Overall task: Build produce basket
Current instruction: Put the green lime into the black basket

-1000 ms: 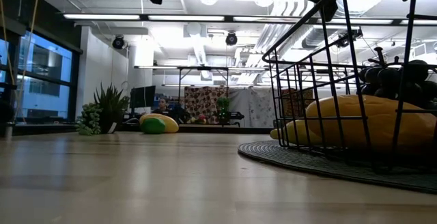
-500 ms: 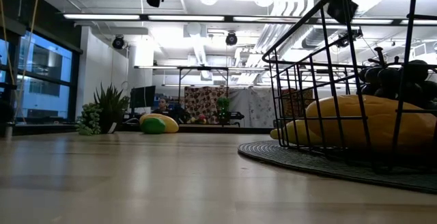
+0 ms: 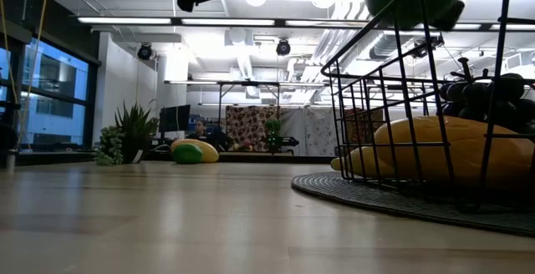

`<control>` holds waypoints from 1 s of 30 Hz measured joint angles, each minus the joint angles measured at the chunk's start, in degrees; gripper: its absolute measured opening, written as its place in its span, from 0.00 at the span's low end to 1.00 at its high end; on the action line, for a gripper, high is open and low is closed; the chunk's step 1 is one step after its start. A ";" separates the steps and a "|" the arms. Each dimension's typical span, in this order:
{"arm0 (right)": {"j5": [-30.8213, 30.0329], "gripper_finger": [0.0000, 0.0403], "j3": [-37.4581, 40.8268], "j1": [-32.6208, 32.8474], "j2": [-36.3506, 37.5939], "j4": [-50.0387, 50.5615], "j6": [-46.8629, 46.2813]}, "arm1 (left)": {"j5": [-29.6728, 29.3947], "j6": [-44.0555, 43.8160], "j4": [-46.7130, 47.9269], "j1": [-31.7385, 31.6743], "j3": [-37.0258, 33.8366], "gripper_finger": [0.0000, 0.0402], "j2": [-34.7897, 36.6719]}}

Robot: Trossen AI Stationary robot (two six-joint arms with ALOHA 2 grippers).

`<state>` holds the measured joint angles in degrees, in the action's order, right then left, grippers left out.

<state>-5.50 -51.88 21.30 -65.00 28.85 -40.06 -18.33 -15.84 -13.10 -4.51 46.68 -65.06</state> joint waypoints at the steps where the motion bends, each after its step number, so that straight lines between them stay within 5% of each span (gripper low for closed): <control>1: 0.02 0.71 0.03 0.28 -1.11 0.08 -0.53 | -0.09 0.02 0.51 0.00 0.00 0.94 0.00; 16: -0.71 0.71 0.20 1.05 -15.36 0.36 -1.49 | -0.11 1.05 1.92 0.00 0.00 0.94 0.00; 30: -1.22 0.71 0.20 0.83 -19.77 0.45 0.47 | -0.33 1.07 2.09 0.00 0.00 0.94 0.00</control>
<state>-6.72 -51.68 22.13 -84.77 29.30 -39.59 -18.65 -14.76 -11.00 -4.51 46.68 -65.06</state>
